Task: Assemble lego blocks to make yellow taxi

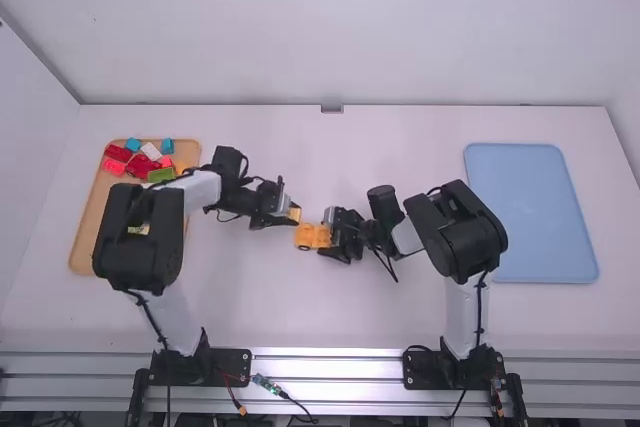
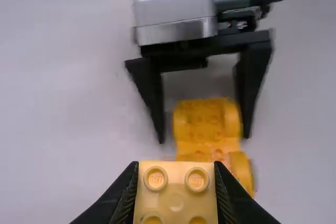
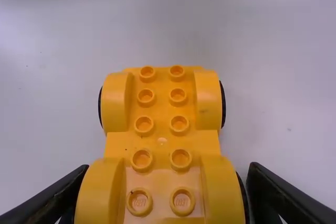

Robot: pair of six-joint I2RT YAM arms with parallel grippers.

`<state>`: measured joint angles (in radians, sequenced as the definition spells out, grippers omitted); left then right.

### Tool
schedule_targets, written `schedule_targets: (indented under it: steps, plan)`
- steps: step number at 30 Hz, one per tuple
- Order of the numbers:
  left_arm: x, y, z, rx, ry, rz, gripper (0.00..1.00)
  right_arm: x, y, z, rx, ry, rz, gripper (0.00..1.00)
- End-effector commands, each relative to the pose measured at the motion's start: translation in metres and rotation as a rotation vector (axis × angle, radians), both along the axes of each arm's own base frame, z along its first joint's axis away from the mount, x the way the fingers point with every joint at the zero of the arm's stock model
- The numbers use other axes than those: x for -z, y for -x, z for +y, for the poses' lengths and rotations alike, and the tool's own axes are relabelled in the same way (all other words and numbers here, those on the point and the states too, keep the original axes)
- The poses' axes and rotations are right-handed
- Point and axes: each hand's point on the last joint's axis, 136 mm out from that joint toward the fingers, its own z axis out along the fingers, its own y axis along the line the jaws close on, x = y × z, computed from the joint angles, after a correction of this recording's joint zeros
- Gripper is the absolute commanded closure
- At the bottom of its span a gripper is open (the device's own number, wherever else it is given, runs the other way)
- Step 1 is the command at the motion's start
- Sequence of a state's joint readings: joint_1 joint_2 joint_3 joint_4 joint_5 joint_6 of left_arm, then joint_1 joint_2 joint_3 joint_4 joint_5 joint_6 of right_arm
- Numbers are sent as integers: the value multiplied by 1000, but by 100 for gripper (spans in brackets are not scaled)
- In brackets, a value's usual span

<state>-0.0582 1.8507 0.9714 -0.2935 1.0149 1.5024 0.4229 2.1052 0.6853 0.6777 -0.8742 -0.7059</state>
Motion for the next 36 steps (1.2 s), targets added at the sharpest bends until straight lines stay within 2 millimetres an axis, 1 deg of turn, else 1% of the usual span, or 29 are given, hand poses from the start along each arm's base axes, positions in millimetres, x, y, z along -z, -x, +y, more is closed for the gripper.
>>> schedule_targets:
  steps: [1, 3, 5, 7, 10, 12, 16, 18, 21, 22, 29, 35, 36]
  plan:
    - [18, 11, -4, -133, -62, 179, 98, 4, -1, 0, 11, 10, 17, 23]
    - [22, 14, -9, -122, -71, 158, 98, 4, -1, 0, 11, 11, 17, 23]
    - [21, 18, -14, -100, -57, 160, 99, 4, -2, 1, 10, 10, 15, 23]
    - [19, 19, -15, -85, -49, 148, 99, 4, -2, 0, 9, 10, 11, 23]
    - [22, 29, -14, -33, -65, 125, 99, 4, -2, 1, 4, 11, 1, 23]
    - [23, 30, -14, -35, -65, 132, 99, 4, -2, 1, 4, 11, 1, 23]
    - [24, 29, -13, -60, -61, 162, 98, 3, -4, 1, 4, 9, -3, 24]
    - [21, 32, -17, -46, -43, 165, 98, 2, -4, 1, -7, 9, -24, 25]
    - [18, 33, -19, -44, -16, 179, 98, 3, -5, 1, -16, 15, -51, 31]
    - [17, 32, -20, -53, -9, 189, 98, 3, -5, 0, -14, 14, -51, 31]
    - [25, 32, -22, -56, -10, 214, 98, 1, -13, -6, -2, 8, -66, 30]
    - [32, 29, -25, -75, -9, 245, 98, -2, -19, -5, 2, 4, -77, 29]
    - [33, 28, -25, -83, -9, 252, 98, -3, -19, -4, 1, 4, -77, 28]
